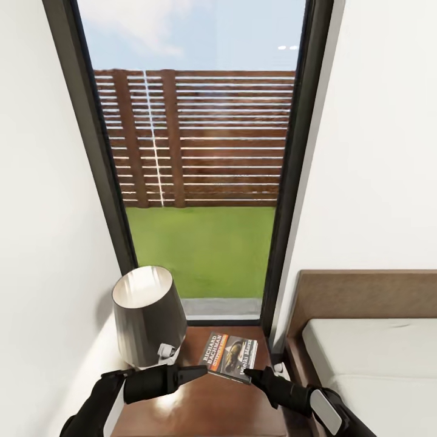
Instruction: In the bedroom, move the book from the bed onto either nightstand, and place the two sandals side by side next to the bed.
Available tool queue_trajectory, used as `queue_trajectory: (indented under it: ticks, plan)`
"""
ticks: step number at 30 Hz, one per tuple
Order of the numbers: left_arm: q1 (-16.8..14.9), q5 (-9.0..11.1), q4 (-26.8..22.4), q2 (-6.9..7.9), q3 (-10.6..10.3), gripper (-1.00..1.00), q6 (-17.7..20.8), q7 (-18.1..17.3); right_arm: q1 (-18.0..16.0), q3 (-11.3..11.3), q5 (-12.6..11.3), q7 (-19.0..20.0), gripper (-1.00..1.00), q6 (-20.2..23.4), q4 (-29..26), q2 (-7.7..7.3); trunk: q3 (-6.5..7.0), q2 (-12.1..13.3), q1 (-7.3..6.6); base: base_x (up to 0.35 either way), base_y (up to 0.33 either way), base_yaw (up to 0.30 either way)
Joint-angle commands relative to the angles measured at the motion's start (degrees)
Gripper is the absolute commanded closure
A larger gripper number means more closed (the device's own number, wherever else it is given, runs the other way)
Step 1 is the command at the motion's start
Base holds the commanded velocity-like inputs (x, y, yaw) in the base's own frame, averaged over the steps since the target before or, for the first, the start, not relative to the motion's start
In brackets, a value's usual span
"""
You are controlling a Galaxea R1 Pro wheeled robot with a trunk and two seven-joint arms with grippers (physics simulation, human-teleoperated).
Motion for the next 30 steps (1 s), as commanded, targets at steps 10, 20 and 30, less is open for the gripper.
queue_trajectory:
  ticks: [10, 20, 30]
  plan:
    - [0.0, -0.2, 0.0, -0.50, 0.2, -1.00, 0.5, -0.3, 0.0, 0.3, -0.6, -0.1, 1.00, 0.3, 0.0, -0.07, -1.87, -4.1, 2.21, 0.000, 0.000, 0.000]
    - [0.0, -0.2, 0.0, -0.51, 0.2, -1.00, 0.5, -0.3, 0.0, 0.3, -0.6, -0.1, 1.00, 0.3, 0.0, -0.07, -3.67, -8.1, 4.40, 0.000, 0.000, 0.000]
    - [0.0, -0.3, 0.0, -0.52, 0.2, -1.00, 0.3, -0.3, 0.0, 0.3, -0.6, -0.1, 1.00, 0.3, 0.0, -0.07, -5.46, -12.1, 6.60, 0.000, 0.000, 0.000]
